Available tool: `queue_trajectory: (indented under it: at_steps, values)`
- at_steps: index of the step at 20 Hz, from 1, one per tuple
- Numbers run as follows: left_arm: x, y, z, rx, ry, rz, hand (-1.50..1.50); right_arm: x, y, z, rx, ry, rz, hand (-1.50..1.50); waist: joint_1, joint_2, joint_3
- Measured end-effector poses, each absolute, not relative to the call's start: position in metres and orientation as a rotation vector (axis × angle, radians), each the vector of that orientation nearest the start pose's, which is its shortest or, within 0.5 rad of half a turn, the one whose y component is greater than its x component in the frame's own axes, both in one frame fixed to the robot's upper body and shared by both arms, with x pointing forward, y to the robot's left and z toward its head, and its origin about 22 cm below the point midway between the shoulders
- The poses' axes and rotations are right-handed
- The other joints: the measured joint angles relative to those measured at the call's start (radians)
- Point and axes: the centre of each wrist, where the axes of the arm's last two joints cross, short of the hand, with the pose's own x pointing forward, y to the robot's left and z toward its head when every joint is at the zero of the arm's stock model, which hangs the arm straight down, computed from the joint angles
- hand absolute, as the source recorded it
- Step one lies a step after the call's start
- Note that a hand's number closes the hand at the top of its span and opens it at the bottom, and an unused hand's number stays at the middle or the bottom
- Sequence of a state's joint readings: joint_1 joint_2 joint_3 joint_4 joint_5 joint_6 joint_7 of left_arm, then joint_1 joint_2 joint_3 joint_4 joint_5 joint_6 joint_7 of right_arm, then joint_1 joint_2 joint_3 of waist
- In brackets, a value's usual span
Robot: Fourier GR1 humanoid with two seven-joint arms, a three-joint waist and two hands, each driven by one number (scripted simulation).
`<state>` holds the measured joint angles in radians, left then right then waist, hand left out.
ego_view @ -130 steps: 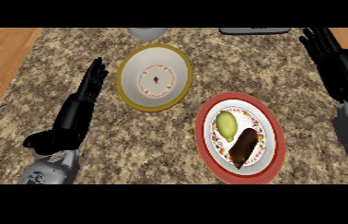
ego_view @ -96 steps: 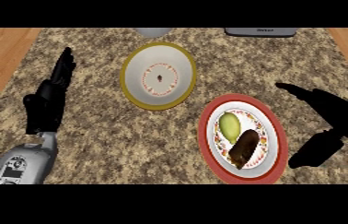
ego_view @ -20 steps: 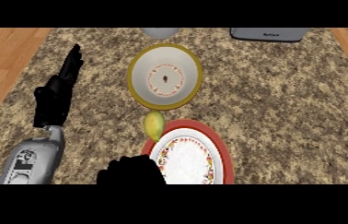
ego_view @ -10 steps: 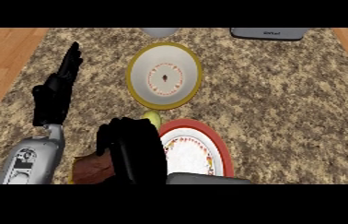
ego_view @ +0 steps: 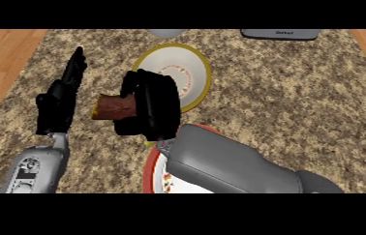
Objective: Pick the sweet potato from the plate and place it in the bowl
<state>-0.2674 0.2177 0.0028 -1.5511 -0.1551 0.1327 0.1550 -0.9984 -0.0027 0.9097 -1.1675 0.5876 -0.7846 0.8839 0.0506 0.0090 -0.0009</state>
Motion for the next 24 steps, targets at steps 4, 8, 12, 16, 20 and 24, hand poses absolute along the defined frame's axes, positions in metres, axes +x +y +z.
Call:
queue_trajectory:
  at_steps: [4,8,12,16,20,24]
  values:
    - [0.301,0.250,0.082,0.353,-1.668,-0.200,0.00,0.323,0.036,0.104,-0.732,-1.829,0.574,1.50,-0.001,0.002,0.000]
    - [0.299,0.256,0.087,0.357,-1.672,-0.202,0.00,0.355,0.024,0.094,-0.891,-1.805,0.601,1.50,0.002,0.004,0.000]
    - [0.297,0.247,0.087,0.345,-1.682,-0.208,0.00,0.379,0.003,0.077,-0.998,-1.770,0.618,1.50,0.009,0.008,0.001]
    - [0.302,0.240,0.089,0.338,-1.690,-0.217,0.00,0.392,-0.013,0.068,-1.004,-1.722,0.579,1.50,0.022,0.018,0.001]
    - [0.304,0.238,0.090,0.329,-1.695,-0.223,0.00,0.399,-0.027,0.061,-0.915,-1.653,0.555,-1.50,0.032,0.026,0.002]
    - [0.303,0.238,0.090,0.319,-1.700,-0.232,0.00,0.401,-0.037,0.054,-0.803,-1.656,0.535,-1.50,0.045,0.031,0.003]
